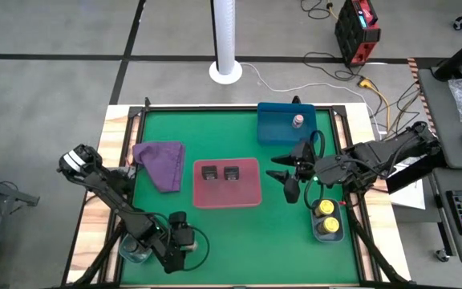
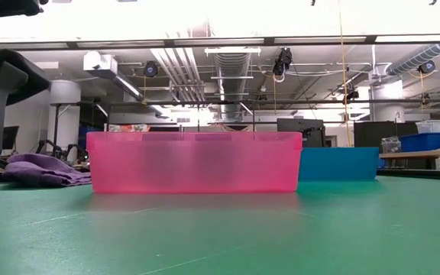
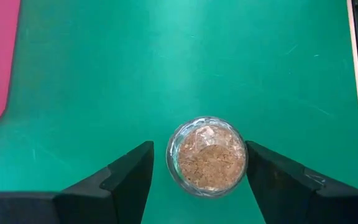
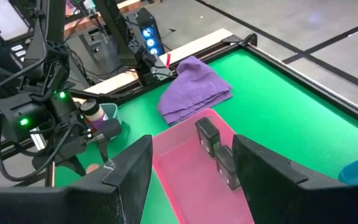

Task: Sort spices by type
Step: Put the brown seasoning bottle into the blue bin

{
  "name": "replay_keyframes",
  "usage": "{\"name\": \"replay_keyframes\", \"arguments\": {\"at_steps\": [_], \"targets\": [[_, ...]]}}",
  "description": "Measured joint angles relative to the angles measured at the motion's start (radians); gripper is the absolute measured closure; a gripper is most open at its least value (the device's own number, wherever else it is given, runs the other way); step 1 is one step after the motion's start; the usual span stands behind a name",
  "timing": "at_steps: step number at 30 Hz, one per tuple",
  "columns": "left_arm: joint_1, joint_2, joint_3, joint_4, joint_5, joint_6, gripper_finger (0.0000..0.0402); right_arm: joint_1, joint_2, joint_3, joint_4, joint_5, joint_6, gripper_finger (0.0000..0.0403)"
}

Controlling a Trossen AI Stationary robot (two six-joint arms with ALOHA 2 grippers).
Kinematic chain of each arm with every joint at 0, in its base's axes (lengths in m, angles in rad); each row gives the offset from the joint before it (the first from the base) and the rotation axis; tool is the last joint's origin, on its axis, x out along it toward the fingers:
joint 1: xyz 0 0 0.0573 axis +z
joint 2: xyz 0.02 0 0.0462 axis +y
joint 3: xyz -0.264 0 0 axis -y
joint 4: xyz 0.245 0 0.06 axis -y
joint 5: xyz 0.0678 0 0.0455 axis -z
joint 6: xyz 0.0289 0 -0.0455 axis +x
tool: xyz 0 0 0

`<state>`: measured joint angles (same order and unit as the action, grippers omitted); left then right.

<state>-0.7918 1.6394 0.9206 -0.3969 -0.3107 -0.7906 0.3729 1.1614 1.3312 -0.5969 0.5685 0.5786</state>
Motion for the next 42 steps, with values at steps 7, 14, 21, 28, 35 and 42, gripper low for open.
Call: {"name": "replay_keyframes", "arguments": {"at_steps": [7,14,21,28,35,42], "targets": [[0.002,0.0,-0.001,-0.002,0.0,0.022,0.0222,0.0,0.0,0.0,0.0,0.009,0.004,0.0193],[0.006,0.004,-0.001,0.004,-0.004,0.018,0.0249,0.0,0.0,0.0,0.0,0.029,0.005,0.0193],[0.012,-0.048,0.034,-0.139,0.003,0.034,0.0249,0.0,-0.002,0.002,-0.005,0.034,0.004,0.0193],[0.08,-0.198,0.082,-0.216,-0.017,0.101,0.0249,0.0,-0.003,0.017,-0.005,0.034,-0.038,0.0193],[0.238,-0.32,0.12,-0.198,-0.045,0.221,0.0249,0.0,0.048,0.012,-0.004,-0.01,-0.075,0.0193],[0.407,-0.303,0.199,-0.103,-0.049,0.377,0.0249,0.0,0.188,0.012,0.03,0.004,-0.082,0.0193]]}}
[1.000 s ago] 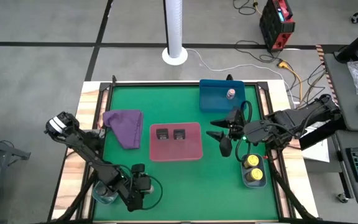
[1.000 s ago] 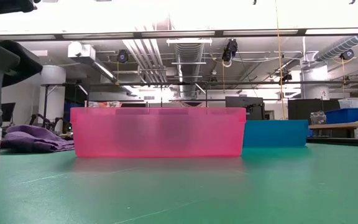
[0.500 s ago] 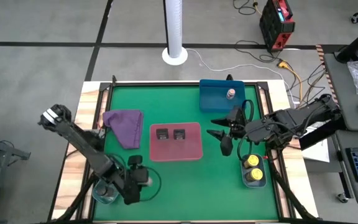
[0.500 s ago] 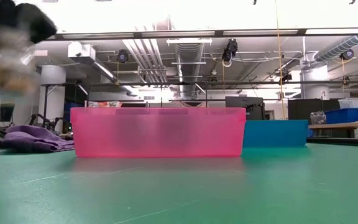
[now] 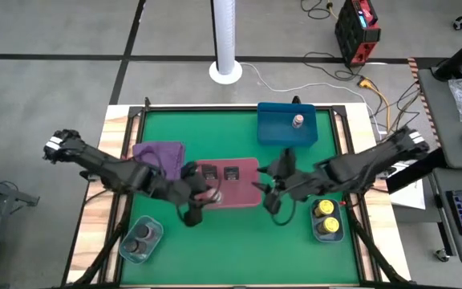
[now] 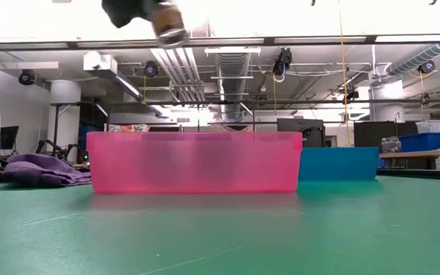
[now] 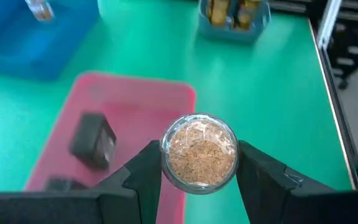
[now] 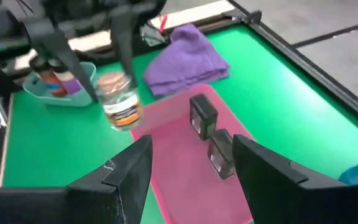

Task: Sort spices by type
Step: Put the brown seasoning bottle into the blue bin

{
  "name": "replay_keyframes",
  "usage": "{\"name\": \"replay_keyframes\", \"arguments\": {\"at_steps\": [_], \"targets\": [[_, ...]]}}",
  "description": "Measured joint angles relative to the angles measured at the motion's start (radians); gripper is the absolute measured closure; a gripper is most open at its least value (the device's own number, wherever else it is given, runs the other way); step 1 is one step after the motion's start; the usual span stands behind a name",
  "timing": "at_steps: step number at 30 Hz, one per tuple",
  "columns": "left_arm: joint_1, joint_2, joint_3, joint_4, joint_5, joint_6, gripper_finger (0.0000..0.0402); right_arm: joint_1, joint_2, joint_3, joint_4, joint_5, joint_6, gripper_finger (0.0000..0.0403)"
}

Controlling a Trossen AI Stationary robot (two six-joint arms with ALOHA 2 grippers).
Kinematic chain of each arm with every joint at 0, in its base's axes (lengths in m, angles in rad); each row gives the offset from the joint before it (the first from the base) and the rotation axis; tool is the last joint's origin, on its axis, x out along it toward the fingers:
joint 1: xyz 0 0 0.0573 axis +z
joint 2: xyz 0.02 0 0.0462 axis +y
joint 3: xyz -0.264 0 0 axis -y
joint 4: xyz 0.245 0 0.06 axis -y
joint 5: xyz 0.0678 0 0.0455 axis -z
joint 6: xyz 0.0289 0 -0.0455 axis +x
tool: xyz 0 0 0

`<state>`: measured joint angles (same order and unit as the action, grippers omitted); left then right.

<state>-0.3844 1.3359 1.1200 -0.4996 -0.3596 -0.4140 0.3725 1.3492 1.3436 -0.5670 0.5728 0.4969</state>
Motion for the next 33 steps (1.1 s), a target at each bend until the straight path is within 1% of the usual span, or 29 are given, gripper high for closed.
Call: {"name": "replay_keyframes", "arguments": {"at_steps": [4,6,9,11,15,18,23,27,31,33], "targets": [[0.037,0.052,0.063,0.045,0.003,0.077,0.0249,0.001,0.072,0.016,0.046,-0.012,0.003,0.0193],[0.039,0.08,0.099,0.043,0.003,0.114,0.0249,0.0,0.094,0.026,0.049,-0.058,0.018,0.0193],[0.038,0.12,0.146,0.041,0.013,0.16,0.0249,-0.01,0.104,0.033,0.052,-0.13,0.053,0.0193],[0.041,0.146,0.175,0.037,0.036,0.182,0.0249,-0.011,0.101,0.035,0.056,-0.137,0.065,0.0193],[0.047,0.185,0.209,0.026,0.038,0.196,0.0249,-0.016,0.097,0.037,0.059,-0.179,0.077,0.0187],[0.053,0.195,0.224,0.028,0.038,0.194,0.0249,-0.016,0.095,0.038,0.053,-0.201,0.079,0.0171],[0.06,0.196,0.254,0.032,0.038,0.189,0.0249,-0.005,0.095,0.036,0.013,-0.207,0.015,0.0126],[0.063,0.194,0.287,0.035,0.038,0.189,0.0249,-0.004,0.095,0.036,0.019,-0.208,-0.033,0.0094],[0.067,0.196,0.306,0.04,0.038,0.185,0.0249,-0.006,0.099,0.036,0.026,-0.204,-0.057,0.0075],[0.069,0.196,0.32,0.041,0.038,0.187,0.0249,-0.006,0.104,0.037,0.025,-0.177,-0.063,0.0071]]}}
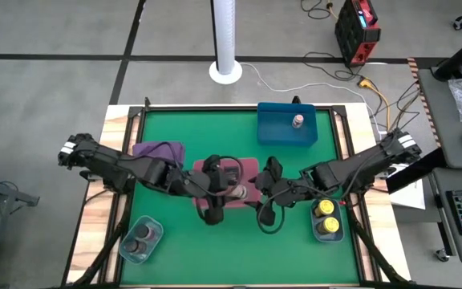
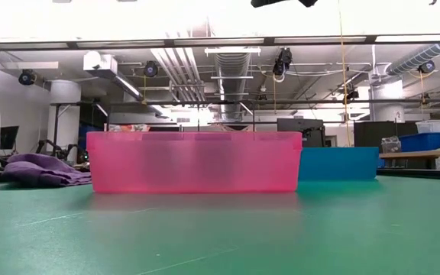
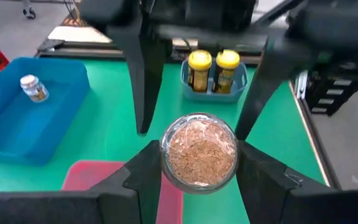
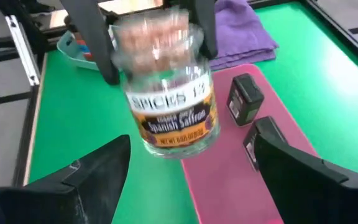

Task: Sort spices by type
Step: Put the brown seasoning bottle into the blue bin

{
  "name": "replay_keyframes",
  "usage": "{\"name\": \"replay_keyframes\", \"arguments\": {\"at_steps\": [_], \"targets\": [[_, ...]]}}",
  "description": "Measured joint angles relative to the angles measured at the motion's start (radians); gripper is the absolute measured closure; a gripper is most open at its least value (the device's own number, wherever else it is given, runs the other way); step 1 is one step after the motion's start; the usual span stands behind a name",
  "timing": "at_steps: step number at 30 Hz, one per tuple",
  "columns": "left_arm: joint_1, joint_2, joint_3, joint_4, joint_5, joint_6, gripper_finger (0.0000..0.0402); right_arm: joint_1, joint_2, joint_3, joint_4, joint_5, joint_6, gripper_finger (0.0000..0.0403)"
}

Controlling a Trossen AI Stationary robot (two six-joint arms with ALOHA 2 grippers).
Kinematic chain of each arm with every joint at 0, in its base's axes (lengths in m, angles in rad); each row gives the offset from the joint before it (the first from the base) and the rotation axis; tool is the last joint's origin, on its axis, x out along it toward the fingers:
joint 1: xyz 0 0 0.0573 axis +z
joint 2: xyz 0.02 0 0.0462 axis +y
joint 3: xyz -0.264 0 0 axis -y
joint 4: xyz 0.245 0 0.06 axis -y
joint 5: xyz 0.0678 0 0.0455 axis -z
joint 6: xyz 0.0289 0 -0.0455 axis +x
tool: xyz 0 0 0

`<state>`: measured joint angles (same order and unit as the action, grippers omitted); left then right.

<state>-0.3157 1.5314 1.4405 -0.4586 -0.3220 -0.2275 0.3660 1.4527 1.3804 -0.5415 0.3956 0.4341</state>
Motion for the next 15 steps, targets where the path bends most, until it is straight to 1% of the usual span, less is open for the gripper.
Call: {"name": "replay_keyframes", "arguments": {"at_steps": [4,8,12,15], "targets": [[0.0,0.002,0.012,0.003,0.0,-0.001,0.0249,0.0,0.009,0.0,0.024,0.016,-0.014,0.007],[0.002,0.003,0.012,0.007,0.0,-0.011,0.0249,0.0,0.014,0.0,0.082,0.024,-0.055,0.0079],[0.003,0.003,0.01,0.006,0.0,-0.017,0.0249,0.0,0.016,0.0,0.093,0.024,-0.078,0.0097],[0.003,0.003,0.01,0.009,0.0,-0.017,0.0249,0.0,0.016,0.0,0.094,0.023,-0.092,0.0118]]}}
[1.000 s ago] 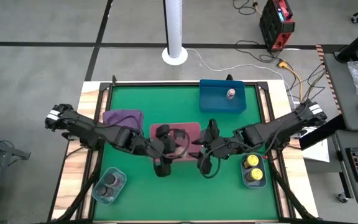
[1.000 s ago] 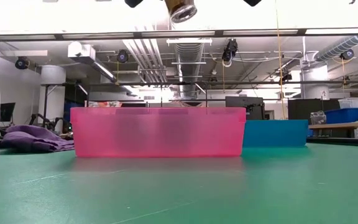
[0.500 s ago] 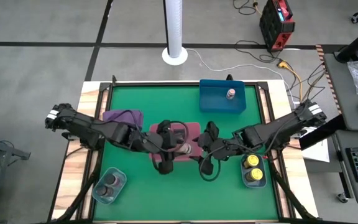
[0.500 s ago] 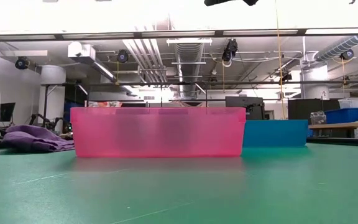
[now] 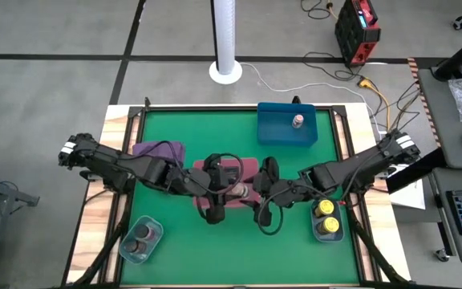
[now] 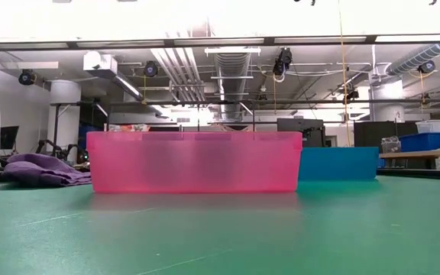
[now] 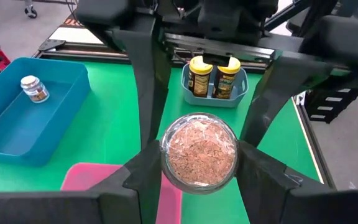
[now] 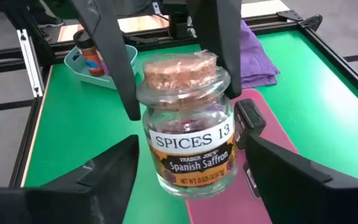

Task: Sort spices by type
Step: Put the brown seasoning bottle into the blue bin

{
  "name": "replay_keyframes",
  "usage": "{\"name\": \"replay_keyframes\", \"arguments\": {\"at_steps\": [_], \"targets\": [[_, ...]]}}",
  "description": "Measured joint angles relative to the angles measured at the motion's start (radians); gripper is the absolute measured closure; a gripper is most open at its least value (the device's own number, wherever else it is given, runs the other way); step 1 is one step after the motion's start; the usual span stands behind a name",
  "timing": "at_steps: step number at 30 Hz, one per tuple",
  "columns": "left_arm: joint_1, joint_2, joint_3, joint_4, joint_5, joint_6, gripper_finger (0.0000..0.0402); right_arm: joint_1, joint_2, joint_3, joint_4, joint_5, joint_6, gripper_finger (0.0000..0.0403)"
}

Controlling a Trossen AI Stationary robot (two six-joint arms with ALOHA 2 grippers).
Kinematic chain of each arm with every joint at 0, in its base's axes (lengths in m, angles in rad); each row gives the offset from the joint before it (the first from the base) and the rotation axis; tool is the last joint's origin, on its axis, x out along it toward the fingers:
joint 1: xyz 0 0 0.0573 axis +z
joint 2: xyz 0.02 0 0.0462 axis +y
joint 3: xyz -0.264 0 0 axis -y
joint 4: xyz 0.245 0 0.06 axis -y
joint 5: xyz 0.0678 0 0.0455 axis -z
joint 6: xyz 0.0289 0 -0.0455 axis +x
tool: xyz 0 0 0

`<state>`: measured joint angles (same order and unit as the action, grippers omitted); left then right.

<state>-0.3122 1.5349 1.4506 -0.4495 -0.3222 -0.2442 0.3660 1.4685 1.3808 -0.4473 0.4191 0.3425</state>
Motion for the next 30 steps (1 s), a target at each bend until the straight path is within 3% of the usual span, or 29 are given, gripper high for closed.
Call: {"name": "replay_keyframes", "arguments": {"at_steps": [3,8,15,22,27,30], "targets": [[0.0,0.0,0.002,0.0,0.0,0.001,0.0249,0.0,0.005,0.0,0.012,0.0,-0.004,0.0152],[0.0,0.0,0.003,0.004,0.0,0.015,0.0214,0.0,0.007,0.0,0.012,0.0,-0.014,0.0222],[0.002,-0.015,0.008,-0.033,-0.008,0.047,0.0202,0.0,-0.013,0.0,-0.022,0.006,0.013,0.0223],[0.003,-0.105,0.002,-0.051,-0.065,0.053,0.0199,0.076,-0.088,-0.024,-0.182,0.204,0.118,0.0223],[0.003,-0.128,-0.006,0.06,-0.064,0.069,0.0199,0.157,-0.139,-0.106,0.031,0.389,0.053,0.0223],[0.003,-0.122,-0.007,0.208,0.047,0.127,0.0198,0.18,-0.14,-0.158,0.266,0.42,-0.076,0.0223]]}}
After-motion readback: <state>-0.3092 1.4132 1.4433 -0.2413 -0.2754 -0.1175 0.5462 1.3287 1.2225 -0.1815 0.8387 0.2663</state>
